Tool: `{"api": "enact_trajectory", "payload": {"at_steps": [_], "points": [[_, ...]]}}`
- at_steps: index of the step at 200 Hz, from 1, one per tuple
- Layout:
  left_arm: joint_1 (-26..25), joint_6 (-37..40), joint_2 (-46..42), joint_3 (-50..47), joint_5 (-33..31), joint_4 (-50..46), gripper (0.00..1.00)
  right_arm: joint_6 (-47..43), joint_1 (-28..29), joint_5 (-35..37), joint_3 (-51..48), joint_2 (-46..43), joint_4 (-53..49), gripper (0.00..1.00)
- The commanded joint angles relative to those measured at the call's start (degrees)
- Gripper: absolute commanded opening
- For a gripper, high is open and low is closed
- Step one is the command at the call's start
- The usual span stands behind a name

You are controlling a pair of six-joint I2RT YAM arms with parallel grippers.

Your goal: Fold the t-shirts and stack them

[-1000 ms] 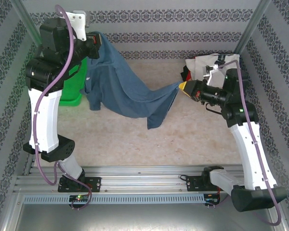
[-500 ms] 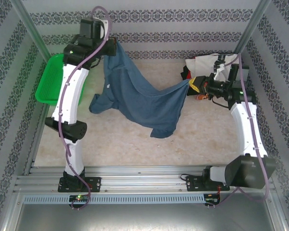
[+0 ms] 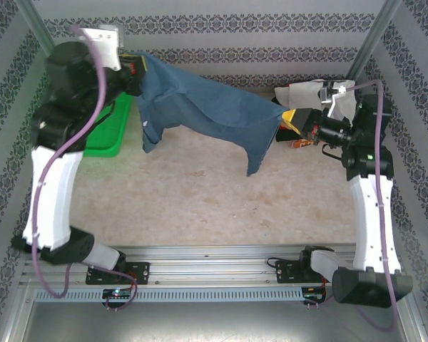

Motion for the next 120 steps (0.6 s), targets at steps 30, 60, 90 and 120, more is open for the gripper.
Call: {"api": "enact_trajectory", "payload": {"at_steps": [30,60,90,120], "points": [[-0.5,-4.7,-4.2,-0.6,4.6,8.2,0.00,5.0,0.0,-3.0,5.4,-4.5,5.1,0.00],[-0.4,-2.6,-2.1,-1.0,2.0,5.1,0.00,3.4,-0.1,-2.4,8.4,-3.0,2.4,0.00],[2.5,-2.7,-0.1,-6.1,2.7,6.9,0.00,-0.2,0.0,-1.0,8.5,0.2,-0.8,0.00],[7.1,-3.9,4.9,-11.1,6.5,9.9,0.00,-5.4,0.5,1.7,7.3,7.0,-3.2,0.00]]}}
